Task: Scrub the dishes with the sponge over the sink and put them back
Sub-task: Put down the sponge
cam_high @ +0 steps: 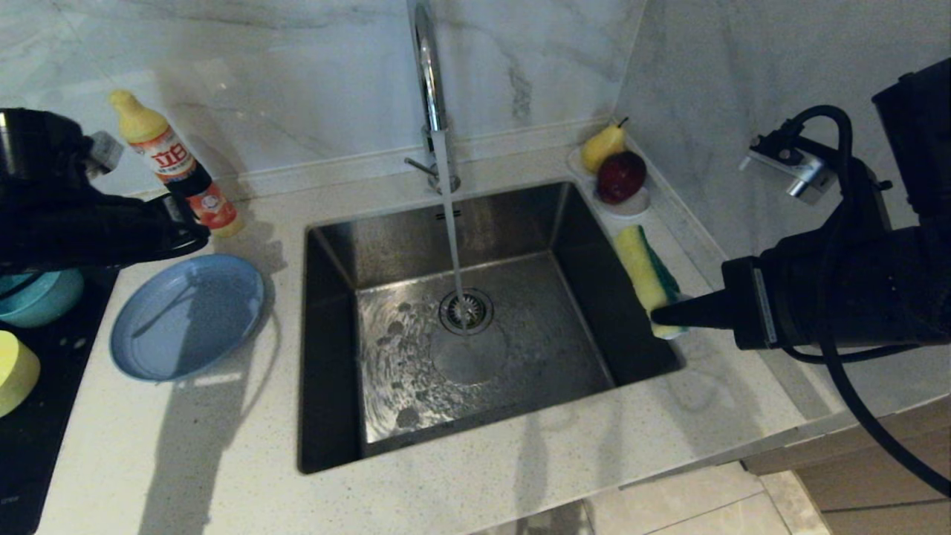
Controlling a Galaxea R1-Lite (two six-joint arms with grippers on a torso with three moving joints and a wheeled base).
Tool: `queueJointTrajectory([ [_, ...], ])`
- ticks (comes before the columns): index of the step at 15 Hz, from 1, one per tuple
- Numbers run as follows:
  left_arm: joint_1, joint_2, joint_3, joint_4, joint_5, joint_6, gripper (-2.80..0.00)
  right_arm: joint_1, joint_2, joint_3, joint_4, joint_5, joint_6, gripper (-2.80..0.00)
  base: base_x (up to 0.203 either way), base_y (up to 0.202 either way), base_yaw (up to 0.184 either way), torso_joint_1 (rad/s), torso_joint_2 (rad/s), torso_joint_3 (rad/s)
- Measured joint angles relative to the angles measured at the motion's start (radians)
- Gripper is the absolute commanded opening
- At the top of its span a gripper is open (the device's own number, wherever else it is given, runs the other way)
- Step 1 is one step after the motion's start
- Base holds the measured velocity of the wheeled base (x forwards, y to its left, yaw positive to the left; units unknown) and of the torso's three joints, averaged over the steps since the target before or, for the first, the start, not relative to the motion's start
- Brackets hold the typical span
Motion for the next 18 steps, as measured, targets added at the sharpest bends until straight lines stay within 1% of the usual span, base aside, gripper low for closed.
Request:
queueJointTrajectory([
  [2, -0.120, 0.048, -0.069, -0.062, 0.145, 0.011, -2.80, 0.001, -0.001, -0.001, 0.000, 0.000, -0.002, -2.80, 0.000, 0.000, 0.000, 0.000, 0.00, 0.000],
  [3, -0.178, 0.063, -0.084, -0.090, 0.187, 0.014, -2.80, 0.001, -0.001, -0.001, 0.000, 0.000, -0.002, -2.80, 0.000, 0.000, 0.000, 0.000, 0.00, 0.000],
  [4, -0.234, 0.071, -0.090, -0.119, 0.207, 0.013, -2.80, 0.001, -0.002, -0.001, 0.000, 0.000, -0.002, -2.80, 0.000, 0.000, 0.000, 0.000, 0.00, 0.000],
  [5, -0.284, 0.067, -0.087, -0.148, 0.211, 0.009, -2.80, 0.001, -0.002, -0.003, 0.000, 0.000, -0.002, -2.80, 0.000, 0.000, 0.000, 0.000, 0.00, 0.000],
  [8, -0.371, -0.025, -0.007, -0.167, 0.219, 0.017, -2.80, 0.000, 0.000, -0.003, 0.000, 0.000, -0.001, -2.80, 0.000, 0.000, 0.000, 0.000, 0.00, 0.000],
  [9, -0.390, -0.075, 0.020, -0.167, 0.240, 0.027, -2.80, 0.000, 0.001, -0.002, 0.000, -0.001, -0.001, -2.80, 0.000, 0.000, 0.000, 0.000, 0.00, 0.000],
  [10, -0.399, -0.127, 0.046, -0.162, 0.277, 0.036, -2.80, -0.001, 0.002, 0.000, 0.000, -0.002, -0.001, -2.80, 0.000, 0.000, 0.000, 0.000, 0.00, 0.000],
  [11, -0.402, -0.188, 0.081, -0.156, 0.341, 0.046, -2.80, -0.001, 0.004, 0.001, 0.000, -0.002, -0.001, -2.80, 0.000, 0.000, 0.000, 0.000, 0.00, 0.000],
  [13, -0.394, -0.301, 0.175, -0.141, 0.489, 0.066, -2.80, -0.001, 0.003, 0.007, 0.000, 0.000, 0.000, -2.80, 0.000, 0.000, 0.000, 0.000, 0.00, 0.000],
  [15, -0.385, -0.445, 0.334, -0.131, 0.611, 0.089, -2.80, -0.001, 0.002, 0.012, 0.000, 0.000, 0.000, -2.80, 0.000, 0.000, 0.000, 0.000, 0.00, 0.000],
  [18, -0.361, -0.693, 0.620, -0.123, 0.746, 0.102, -2.80, 0.000, 0.004, 0.015, 0.000, 0.000, -0.001, -2.80, 0.000, 0.000, 0.000, 0.000, 0.00, 0.000],
])
